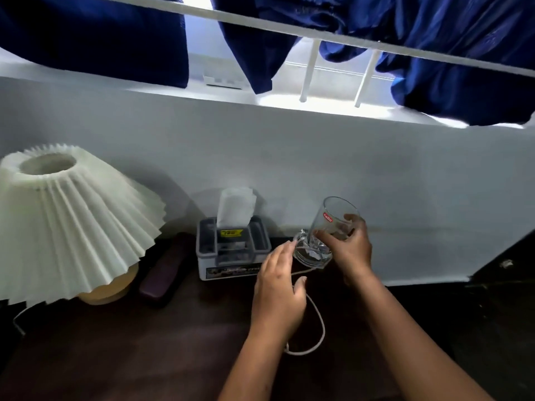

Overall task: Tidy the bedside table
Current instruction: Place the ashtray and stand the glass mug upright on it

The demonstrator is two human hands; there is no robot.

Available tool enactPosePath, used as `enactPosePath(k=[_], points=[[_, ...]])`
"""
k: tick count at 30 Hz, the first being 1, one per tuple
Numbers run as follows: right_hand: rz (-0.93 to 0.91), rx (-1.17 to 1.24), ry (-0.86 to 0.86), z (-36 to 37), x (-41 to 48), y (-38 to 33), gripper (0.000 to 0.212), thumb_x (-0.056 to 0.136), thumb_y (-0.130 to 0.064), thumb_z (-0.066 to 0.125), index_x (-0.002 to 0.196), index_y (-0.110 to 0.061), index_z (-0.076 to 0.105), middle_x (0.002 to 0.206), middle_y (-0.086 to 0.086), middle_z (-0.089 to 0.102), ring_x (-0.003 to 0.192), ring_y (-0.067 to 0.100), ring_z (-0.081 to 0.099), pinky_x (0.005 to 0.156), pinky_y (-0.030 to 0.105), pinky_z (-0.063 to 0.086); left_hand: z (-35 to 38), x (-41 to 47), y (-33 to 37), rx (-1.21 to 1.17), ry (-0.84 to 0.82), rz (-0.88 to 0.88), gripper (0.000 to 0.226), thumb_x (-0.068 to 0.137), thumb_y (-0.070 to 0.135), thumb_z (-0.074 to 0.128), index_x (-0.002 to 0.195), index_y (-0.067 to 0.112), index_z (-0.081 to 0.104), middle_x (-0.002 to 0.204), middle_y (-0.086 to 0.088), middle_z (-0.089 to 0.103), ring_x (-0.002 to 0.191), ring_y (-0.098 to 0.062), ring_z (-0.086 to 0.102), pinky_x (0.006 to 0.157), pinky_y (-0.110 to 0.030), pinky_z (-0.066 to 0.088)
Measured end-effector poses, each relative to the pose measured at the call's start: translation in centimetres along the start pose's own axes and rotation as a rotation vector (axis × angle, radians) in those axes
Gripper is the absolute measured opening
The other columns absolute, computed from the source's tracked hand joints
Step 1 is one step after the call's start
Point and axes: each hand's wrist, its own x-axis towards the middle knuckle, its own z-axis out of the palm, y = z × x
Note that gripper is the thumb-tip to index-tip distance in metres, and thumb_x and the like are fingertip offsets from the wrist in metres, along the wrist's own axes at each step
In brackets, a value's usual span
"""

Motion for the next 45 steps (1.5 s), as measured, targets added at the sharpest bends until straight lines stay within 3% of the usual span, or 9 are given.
enactPosePath(k=[3, 6, 9, 12, 21, 26, 31, 37, 45], points=[[0.000, -0.026, 0.045, 0.4, 1.3, 1.6, 0.062, 0.062, -0.022, 0.084, 0.114, -0.020, 0.049, 0.098, 0.000, 0.060, 0.092, 0.021, 0.062, 0.082, 0.027, 0.049, 0.4, 0.1, -0.5, 0.135, -0.059, -0.003, 0.065, 0.090, 0.028, 0.052, 0.147, 0.031, 0.020, 0.154, 0.012, 0.026, 0.143, -0.009, 0.019, 0.120, -0.031, 0.015], [0.032, 0.059, 0.084, 0.7, 2.3, 1.7, 0.061, 0.065, -0.019, 0.083, 0.116, -0.015, 0.049, 0.104, 0.003, 0.060, 0.089, 0.017, 0.058, 0.069, 0.018, 0.045, 0.8, -0.3, -1.3, 0.386, -0.256, -0.018, 0.068, 0.089, 0.043, 0.050, 0.146, 0.037, 0.015, 0.155, 0.012, 0.020, 0.144, -0.016, 0.015, 0.118, -0.044, 0.013], [0.063, 0.154, 0.122, 0.7, 3.1, 1.5, 0.058, 0.063, -0.023, 0.084, 0.109, -0.021, 0.049, 0.104, 0.005, 0.060, 0.088, 0.018, 0.059, 0.076, 0.026, 0.048, 1.6, -1.1, -2.6, 0.480, -0.473, -0.121, 0.070, 0.087, 0.044, 0.053, 0.145, 0.039, 0.014, 0.156, 0.009, 0.017, 0.145, -0.022, 0.012, 0.115, -0.051, 0.016], [0.049, 0.118, 0.154, 0.2, 3.6, 1.1, 0.062, 0.064, -0.023, 0.083, 0.114, -0.019, 0.047, 0.106, 0.004, 0.059, 0.091, 0.018, 0.058, 0.078, 0.025, 0.045, 1.6, -1.7, -3.2, 0.522, -0.560, -0.177, 0.073, 0.087, 0.042, 0.055, 0.146, 0.037, 0.013, 0.158, 0.007, 0.011, 0.146, -0.025, 0.007, 0.114, -0.052, 0.017], [-0.016, -0.083, 0.027, 1.4, 2.7, 1.5, 0.068, 0.065, -0.022, 0.083, 0.121, -0.014, 0.044, 0.118, 0.014, 0.061, 0.091, 0.019, 0.056, 0.081, 0.027, 0.045, 0.2, -1.3, -3.1, 0.603, -0.588, -0.222, 0.075, 0.084, 0.029, 0.061, 0.146, 0.030, 0.018, 0.159, 0.003, 0.011, 0.147, -0.020, 0.009, 0.115, -0.050, 0.014], [-0.033, -0.110, 0.008, 2.6, 2.4, 1.4, 0.069, 0.064, -0.023, 0.083, 0.120, -0.014, 0.044, 0.118, 0.015, 0.062, 0.104, 0.029, 0.061, 0.090, 0.036, 0.050, -0.2, -0.9, -3.5, 0.585, -0.515, -0.200, 0.073, 0.085, 0.018, 0.059, 0.145, 0.030, 0.020, 0.157, 0.003, 0.015, 0.147, -0.021, 0.009, 0.116, -0.048, 0.015], [-0.036, -0.129, -0.010, 2.5, 1.8, 1.7, 0.067, 0.066, -0.021, 0.082, 0.121, -0.014, 0.045, 0.119, 0.015, 0.061, 0.105, 0.027, 0.060, 0.087, 0.029, 0.046, -0.7, -0.8, -3.1, 0.525, -0.467, -0.168, 0.068, 0.086, 0.027, 0.058, 0.144, 0.029, 0.023, 0.157, 0.003, 0.016, 0.146, -0.019, 0.011, 0.118, -0.046, 0.015], [-0.034, -0.160, -0.023, 2.6, 0.6, 2.1, 0.066, 0.067, -0.020, 0.081, 0.121, -0.010, 0.046, 0.113, 0.015, 0.064, 0.090, 0.017, 0.055, 0.079, 0.022, 0.040, -1.2, -0.7, -2.6, 0.470, -0.364, -0.151, 0.062, 0.090, 0.027, 0.053, 0.144, 0.029, 0.023, 0.156, 0.005, 0.017, 0.145, -0.018, 0.015, 0.117, -0.044, 0.017], [-0.042, -0.182, -0.024, 2.5, 0.5, 2.6, 0.071, 0.065, -0.027, 0.082, 0.123, -0.015, 0.042, 0.116, 0.012, 0.062, 0.098, 0.023, 0.061, 0.087, 0.032, 0.046, -1.3, -0.7, -2.9, 0.430, -0.315, -0.156, 0.057, 0.090, 0.027, 0.052, 0.142, 0.028, 0.028, 0.154, 0.005, 0.022, 0.144, -0.018, 0.020, 0.116, -0.044, 0.022]])
